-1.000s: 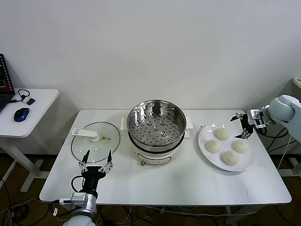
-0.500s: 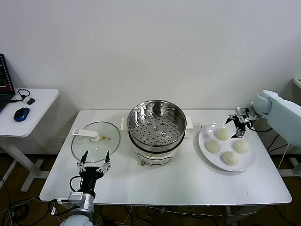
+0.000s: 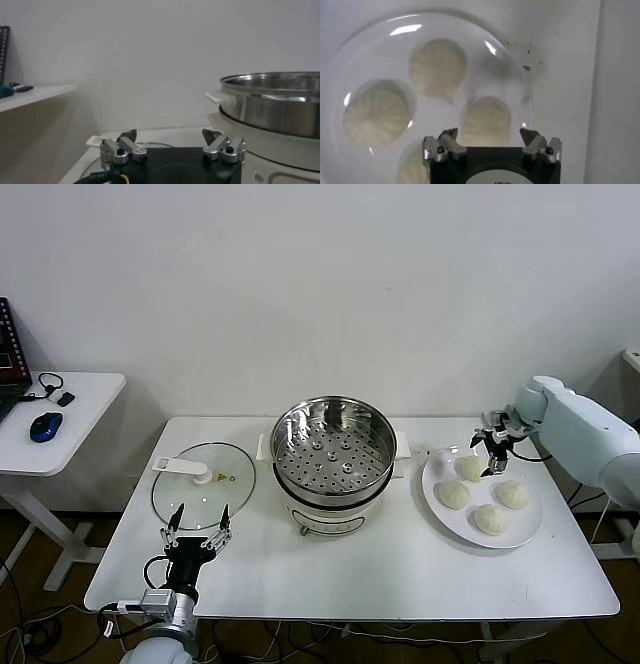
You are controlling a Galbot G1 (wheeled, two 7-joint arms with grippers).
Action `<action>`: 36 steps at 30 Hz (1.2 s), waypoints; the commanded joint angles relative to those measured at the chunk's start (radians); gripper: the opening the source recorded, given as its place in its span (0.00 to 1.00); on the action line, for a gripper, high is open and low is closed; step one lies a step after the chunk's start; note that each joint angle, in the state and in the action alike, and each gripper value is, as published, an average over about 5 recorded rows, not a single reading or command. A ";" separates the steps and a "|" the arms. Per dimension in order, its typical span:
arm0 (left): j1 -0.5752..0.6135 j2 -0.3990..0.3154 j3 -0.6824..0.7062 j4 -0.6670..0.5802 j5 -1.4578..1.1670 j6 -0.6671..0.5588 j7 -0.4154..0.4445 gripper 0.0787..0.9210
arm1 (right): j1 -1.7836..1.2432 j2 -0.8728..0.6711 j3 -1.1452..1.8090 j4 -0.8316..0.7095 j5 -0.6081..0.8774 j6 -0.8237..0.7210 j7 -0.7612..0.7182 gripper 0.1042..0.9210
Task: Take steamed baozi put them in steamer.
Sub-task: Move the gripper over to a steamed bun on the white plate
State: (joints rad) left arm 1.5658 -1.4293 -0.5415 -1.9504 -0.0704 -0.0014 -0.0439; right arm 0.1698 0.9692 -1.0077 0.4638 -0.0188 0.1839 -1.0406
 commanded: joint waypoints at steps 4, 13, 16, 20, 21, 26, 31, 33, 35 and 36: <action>0.000 0.013 -0.001 0.009 -0.005 -0.001 0.001 0.88 | -0.009 0.049 0.014 -0.079 -0.024 0.003 -0.005 0.88; -0.002 0.023 0.000 0.014 -0.006 -0.008 0.003 0.88 | -0.018 0.066 0.039 -0.128 -0.059 0.012 -0.004 0.88; -0.002 0.029 -0.001 0.017 -0.007 -0.011 0.004 0.88 | -0.021 0.073 0.050 -0.146 -0.075 0.015 -0.002 0.88; -0.003 0.034 -0.002 0.023 -0.011 -0.014 0.003 0.88 | -0.022 0.079 0.054 -0.161 -0.088 0.018 -0.001 0.88; -0.003 0.035 -0.003 0.024 -0.012 -0.015 0.003 0.88 | -0.023 0.081 0.055 -0.165 -0.091 0.019 -0.001 0.88; -0.006 0.036 -0.003 0.029 -0.012 -0.019 0.002 0.88 | -0.034 0.090 0.071 -0.182 -0.100 0.016 0.007 0.88; -0.009 0.040 -0.003 0.033 -0.011 -0.023 0.002 0.88 | -0.042 0.099 0.085 -0.189 -0.104 0.016 0.011 0.88; -0.010 0.041 -0.003 0.035 -0.011 -0.024 0.002 0.88 | -0.045 0.101 0.089 -0.193 -0.104 0.016 0.014 0.88; -0.012 0.041 -0.003 0.036 -0.011 -0.024 0.001 0.88 | -0.048 0.103 0.091 -0.197 -0.105 0.016 0.016 0.88; -0.012 0.041 -0.003 0.036 -0.011 -0.025 0.001 0.88 | -0.048 0.103 0.091 -0.199 -0.105 0.016 0.016 0.88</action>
State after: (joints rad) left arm 1.5535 -1.3892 -0.5439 -1.9152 -0.0820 -0.0253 -0.0425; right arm 0.1246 1.0681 -0.9221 0.2751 -0.1172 0.1999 -1.0270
